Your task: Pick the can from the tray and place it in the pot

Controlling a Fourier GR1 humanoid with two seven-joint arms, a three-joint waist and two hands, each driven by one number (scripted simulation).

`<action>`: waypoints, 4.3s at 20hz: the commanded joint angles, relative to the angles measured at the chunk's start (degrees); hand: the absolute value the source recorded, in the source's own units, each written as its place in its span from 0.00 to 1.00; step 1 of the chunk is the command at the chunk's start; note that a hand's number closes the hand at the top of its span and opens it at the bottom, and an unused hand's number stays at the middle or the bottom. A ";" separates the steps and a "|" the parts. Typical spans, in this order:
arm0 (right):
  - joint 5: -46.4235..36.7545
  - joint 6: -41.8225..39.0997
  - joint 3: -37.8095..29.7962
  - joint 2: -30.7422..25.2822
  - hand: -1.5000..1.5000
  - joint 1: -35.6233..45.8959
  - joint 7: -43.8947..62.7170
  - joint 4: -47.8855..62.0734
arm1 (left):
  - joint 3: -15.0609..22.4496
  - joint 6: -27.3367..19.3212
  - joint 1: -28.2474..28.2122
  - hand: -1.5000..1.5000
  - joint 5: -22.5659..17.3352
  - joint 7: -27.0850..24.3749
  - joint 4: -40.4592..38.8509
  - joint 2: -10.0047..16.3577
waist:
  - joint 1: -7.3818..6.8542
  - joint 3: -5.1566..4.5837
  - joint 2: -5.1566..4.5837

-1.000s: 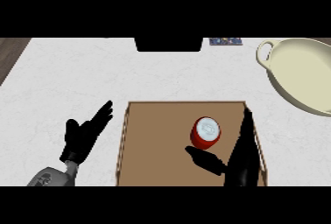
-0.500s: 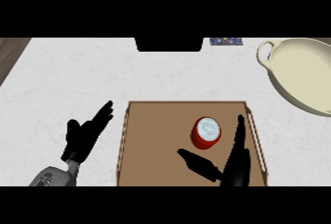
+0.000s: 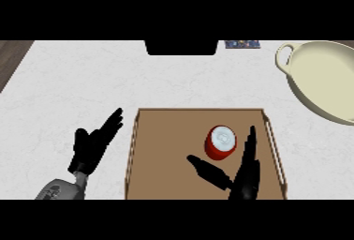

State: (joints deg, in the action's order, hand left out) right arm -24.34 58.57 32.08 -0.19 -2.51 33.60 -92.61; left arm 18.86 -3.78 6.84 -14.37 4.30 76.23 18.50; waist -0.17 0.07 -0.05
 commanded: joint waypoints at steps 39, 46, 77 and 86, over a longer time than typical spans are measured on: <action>52.53 -63.30 -31.92 -58.70 1.00 3.22 -70.19 32.29 | -6.19 4.18 -2.91 0.50 3.56 0.96 1.83 -2.32 | 1.69 0.63 -0.54; 49.20 -74.66 -36.79 -65.98 1.00 7.05 -84.83 52.85 | -5.40 6.02 -1.30 0.50 3.94 0.94 1.68 -2.09 | -1.86 0.53 -1.00; -0.61 -54.05 -7.40 -52.80 1.00 53.25 -62.53 77.16 | -4.01 5.86 1.86 0.50 7.05 2.63 0.68 -6.00 | -4.77 0.07 -1.42; -6.80 -70.18 -1.95 -45.26 0.00 59.85 -51.44 86.13 | -3.90 5.92 0.91 0.50 8.35 2.16 0.89 -5.67 | -4.00 0.09 -1.13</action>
State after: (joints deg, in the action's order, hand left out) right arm -28.76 -6.93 28.55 -48.44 53.72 -20.78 -9.39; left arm 14.05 3.19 9.16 -7.68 7.00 76.42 13.27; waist -4.71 0.16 -1.46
